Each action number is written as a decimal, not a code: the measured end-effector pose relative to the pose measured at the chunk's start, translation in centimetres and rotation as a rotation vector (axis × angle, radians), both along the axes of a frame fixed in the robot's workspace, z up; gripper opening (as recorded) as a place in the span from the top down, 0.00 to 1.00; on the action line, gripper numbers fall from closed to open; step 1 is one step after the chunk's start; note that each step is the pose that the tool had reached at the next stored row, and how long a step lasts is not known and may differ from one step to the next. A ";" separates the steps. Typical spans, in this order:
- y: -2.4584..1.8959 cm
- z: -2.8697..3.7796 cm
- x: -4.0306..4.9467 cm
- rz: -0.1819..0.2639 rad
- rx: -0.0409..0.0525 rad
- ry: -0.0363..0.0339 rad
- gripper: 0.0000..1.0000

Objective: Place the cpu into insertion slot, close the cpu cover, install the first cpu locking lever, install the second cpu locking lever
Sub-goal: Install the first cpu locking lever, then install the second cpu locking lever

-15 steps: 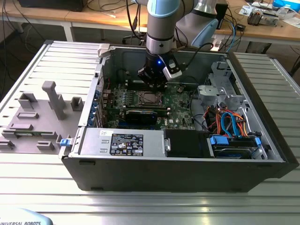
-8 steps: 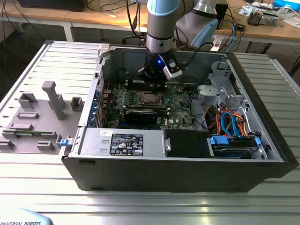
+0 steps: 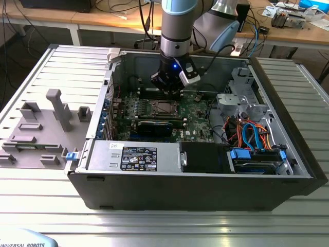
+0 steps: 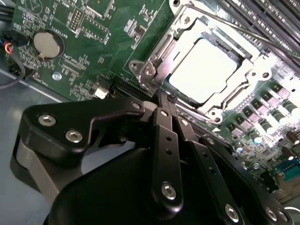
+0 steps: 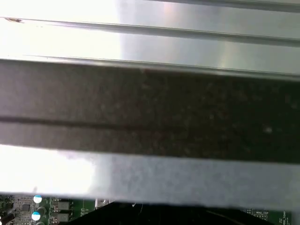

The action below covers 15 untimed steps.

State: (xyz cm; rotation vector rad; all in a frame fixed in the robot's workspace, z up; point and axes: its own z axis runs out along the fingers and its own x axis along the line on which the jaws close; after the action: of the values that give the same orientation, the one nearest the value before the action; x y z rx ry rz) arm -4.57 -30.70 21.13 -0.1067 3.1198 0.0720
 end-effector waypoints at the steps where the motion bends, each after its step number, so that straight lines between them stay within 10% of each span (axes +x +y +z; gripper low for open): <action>1: -0.01 0.00 0.00 0.000 0.0000 0.0000 0.89; 15: -0.24 0.00 0.00 0.000 -0.0001 0.0000 0.89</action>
State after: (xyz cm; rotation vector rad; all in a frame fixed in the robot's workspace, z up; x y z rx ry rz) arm -4.57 -30.94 21.13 -0.1067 3.1198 0.0718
